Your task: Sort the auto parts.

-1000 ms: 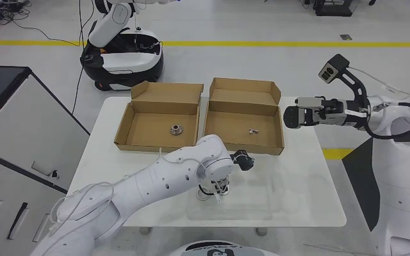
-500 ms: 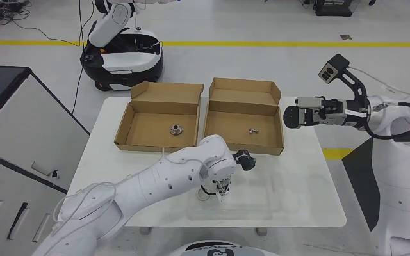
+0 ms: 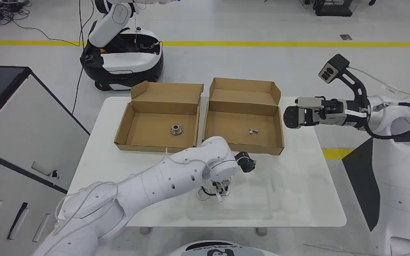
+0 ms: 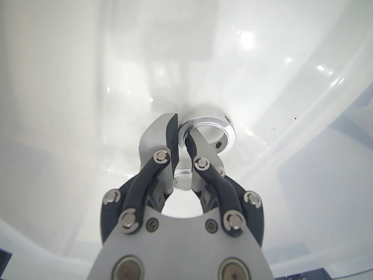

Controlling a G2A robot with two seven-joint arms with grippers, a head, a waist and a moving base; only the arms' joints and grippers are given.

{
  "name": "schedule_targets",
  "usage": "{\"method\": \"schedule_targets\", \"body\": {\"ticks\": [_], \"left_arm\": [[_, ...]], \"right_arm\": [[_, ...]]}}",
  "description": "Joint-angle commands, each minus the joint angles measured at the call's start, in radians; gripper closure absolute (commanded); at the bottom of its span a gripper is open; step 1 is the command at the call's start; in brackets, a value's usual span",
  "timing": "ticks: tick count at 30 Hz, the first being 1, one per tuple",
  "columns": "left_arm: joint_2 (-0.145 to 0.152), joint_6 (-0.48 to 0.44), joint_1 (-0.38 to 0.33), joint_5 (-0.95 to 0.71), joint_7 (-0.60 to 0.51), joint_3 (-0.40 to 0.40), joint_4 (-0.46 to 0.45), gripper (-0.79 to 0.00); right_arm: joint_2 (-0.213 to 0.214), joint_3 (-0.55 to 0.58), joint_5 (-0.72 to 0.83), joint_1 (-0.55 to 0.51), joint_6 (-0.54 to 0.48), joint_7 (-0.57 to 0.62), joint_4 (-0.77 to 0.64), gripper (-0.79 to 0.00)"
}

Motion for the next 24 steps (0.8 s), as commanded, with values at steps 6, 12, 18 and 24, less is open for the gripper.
{"method": "schedule_targets", "body": {"ticks": [6, 12, 18, 24], "left_arm": [[0.015, 0.020, -0.015, -0.036, 0.000, -0.042, -0.074, 0.000], [0.050, 0.026, -0.036, -0.079, 0.000, -0.102, -0.193, 0.000], [0.094, 0.037, -0.042, -0.128, 0.000, -0.152, -0.301, 0.000], [0.105, 0.009, -0.039, -0.144, 0.007, -0.174, -0.362, 0.000]], "right_arm": [[0.000, 0.000, 0.000, 0.000, 0.000, 0.000, 0.000, -0.785], [0.000, 0.000, 0.000, 0.000, 0.000, 0.000, 0.000, -0.785], [0.000, 0.000, 0.000, 0.000, 0.000, 0.000, 0.000, -0.785], [0.000, 0.000, 0.000, 0.000, 0.000, 0.000, 0.000, -0.785]]}}
